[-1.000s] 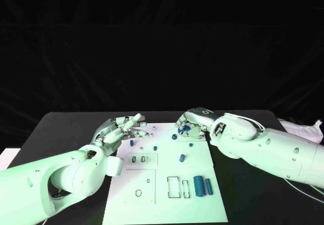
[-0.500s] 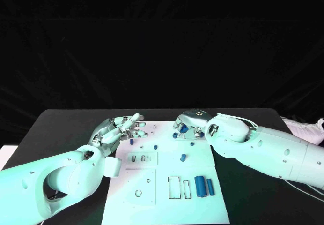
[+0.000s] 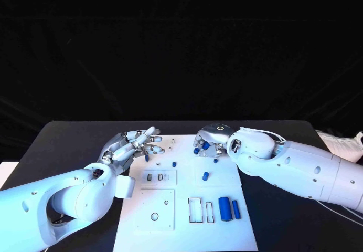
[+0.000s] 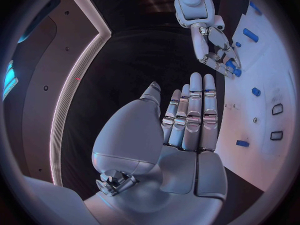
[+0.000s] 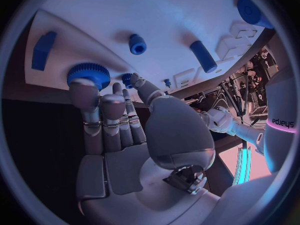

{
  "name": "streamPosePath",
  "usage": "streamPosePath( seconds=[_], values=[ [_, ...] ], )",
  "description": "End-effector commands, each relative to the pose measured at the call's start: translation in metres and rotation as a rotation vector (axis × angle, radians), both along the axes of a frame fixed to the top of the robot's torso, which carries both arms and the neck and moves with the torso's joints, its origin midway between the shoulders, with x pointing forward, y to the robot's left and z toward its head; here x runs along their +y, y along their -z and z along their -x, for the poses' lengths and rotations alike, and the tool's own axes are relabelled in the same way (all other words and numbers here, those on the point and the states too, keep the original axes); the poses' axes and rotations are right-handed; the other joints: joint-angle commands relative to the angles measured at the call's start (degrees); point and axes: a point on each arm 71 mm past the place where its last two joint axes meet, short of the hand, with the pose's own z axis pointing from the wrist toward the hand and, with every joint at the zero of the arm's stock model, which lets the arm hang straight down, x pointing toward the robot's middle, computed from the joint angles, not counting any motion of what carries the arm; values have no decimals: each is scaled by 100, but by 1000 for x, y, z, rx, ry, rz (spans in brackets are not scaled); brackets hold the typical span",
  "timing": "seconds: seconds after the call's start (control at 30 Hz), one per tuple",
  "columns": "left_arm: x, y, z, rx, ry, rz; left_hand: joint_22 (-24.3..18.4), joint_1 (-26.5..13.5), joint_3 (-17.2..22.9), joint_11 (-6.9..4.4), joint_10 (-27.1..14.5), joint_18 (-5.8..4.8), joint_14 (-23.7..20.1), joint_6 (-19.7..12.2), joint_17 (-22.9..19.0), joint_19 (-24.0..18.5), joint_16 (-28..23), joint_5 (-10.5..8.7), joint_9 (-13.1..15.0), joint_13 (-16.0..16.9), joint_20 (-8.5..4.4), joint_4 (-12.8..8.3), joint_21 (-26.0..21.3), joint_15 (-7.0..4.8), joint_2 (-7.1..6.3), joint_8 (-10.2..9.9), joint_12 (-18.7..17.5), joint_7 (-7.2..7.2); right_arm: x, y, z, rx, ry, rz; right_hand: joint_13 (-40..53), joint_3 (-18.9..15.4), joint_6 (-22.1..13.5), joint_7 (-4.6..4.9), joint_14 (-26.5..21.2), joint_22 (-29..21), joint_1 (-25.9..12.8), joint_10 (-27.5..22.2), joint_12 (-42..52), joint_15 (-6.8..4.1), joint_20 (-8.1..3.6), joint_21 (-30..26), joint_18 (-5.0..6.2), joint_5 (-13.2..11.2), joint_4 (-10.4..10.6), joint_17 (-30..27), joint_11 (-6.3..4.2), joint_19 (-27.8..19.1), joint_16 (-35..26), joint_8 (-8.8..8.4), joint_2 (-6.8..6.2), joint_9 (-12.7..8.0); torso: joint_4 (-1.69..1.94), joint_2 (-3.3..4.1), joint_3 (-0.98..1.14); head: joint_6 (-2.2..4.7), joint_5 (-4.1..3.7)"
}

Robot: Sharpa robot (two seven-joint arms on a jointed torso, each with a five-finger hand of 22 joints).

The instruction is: Assemble the parts on the task board

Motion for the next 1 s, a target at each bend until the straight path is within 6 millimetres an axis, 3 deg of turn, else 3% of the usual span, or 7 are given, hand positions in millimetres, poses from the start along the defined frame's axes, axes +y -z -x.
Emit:
streamPosePath(
  seconds=[0.03, 0.53, 0.73, 1.0],
  values=[
    [-2, -2, 1, -4, 18, 15, -4, 54, -43, 3, -43, 67, 31, -8, 7, 26, 19, -36, -6, -8, 5, -8, 18, -10, -3, -27, -24, 26, 1, 2, -1, 2, 5, 39, 6, 12, 60, 2, 113, 11, 8, 54, 1, -21, 7, 35, -85, -30, 35, 2, 8, -38, 27, 9, -13, 10, 3, 19, 7, -8, 2],
    [-1, -2, 1, -5, 14, 13, -10, 109, -46, 11, -54, 66, 19, -11, 72, 31, 12, -33, -5, -13, 7, -59, 13, -7, 2, -57, -65, 36, 4, 2, -2, -1, 0, 41, 8, 163, 224, -40, 112, 326, -4, 213, 2, -46, -13, 314, -114, -45, 205, 249, -34, -49, 282, 28, 37, 34, -7, 47, 8, -56, 35],
    [-1, -2, 0, -3, 13, 11, -13, 135, -43, 11, -53, 66, 14, -10, 98, 32, 9, -32, -4, -13, 7, -82, 12, -7, 7, -67, -78, 38, 4, 1, -1, -5, -2, 30, 4, 165, 226, -30, 99, 354, -44, 221, -8, -43, -16, 351, -114, -73, 265, 263, -30, -71, 315, 9, -29, 32, -6, 58, 6, -59, 34],
    [0, -1, -1, -3, 15, 12, -15, 150, -46, 13, -50, 66, 10, -9, 124, 34, 6, -33, -4, -13, 7, -101, 10, -6, 8, -77, -90, 39, 5, -1, 0, -22, 0, 6, -7, 107, 61, 62, 38, 353, -100, 62, -25, 13, 16, 381, -112, -104, 371, 172, 39, -152, 291, -40, -261, -6, -1, 65, 7, -54, 32]
  ],
)
